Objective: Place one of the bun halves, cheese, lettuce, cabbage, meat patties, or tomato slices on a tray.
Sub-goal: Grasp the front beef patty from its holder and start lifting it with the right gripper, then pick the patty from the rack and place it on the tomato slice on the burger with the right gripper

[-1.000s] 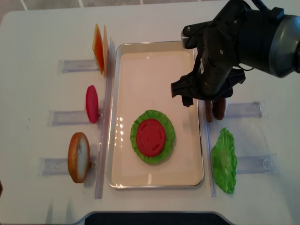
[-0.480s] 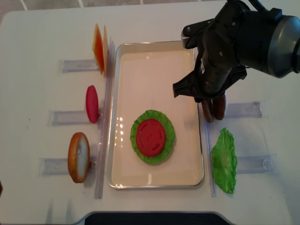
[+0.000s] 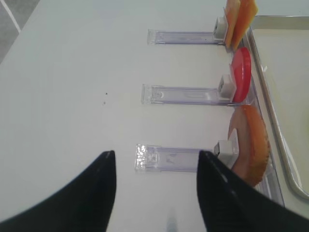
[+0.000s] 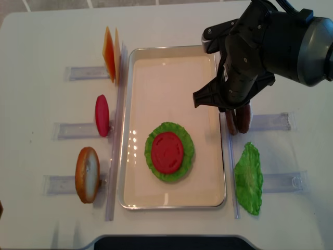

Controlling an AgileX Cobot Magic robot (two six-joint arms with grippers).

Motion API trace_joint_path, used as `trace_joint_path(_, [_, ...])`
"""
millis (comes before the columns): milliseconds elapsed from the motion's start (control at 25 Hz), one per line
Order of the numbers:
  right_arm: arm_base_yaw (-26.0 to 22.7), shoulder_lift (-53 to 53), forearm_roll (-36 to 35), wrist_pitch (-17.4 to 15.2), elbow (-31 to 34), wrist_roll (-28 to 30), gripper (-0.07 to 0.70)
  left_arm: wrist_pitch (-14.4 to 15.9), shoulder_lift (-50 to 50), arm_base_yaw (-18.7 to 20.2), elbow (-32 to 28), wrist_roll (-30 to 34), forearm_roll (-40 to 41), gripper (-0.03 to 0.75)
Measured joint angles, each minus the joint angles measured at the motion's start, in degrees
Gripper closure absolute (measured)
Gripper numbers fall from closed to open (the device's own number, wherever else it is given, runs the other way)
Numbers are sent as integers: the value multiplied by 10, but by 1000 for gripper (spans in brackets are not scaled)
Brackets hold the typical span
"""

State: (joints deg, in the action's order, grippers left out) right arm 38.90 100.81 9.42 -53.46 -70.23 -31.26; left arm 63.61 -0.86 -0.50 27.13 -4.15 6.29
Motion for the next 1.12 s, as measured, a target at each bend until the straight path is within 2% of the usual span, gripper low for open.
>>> trace_joint_path(320, [0,-6,0,-4,0,0,473,0,0,0,0,-2,0,307])
trace_joint_path(800, [0,-76,-9,-9,0,0,481,0,0,0,0,-2,0,307])
trace_joint_path(1120, [1,-145,-71,-13,0,21,484,0,0,0,0,-2,0,307])
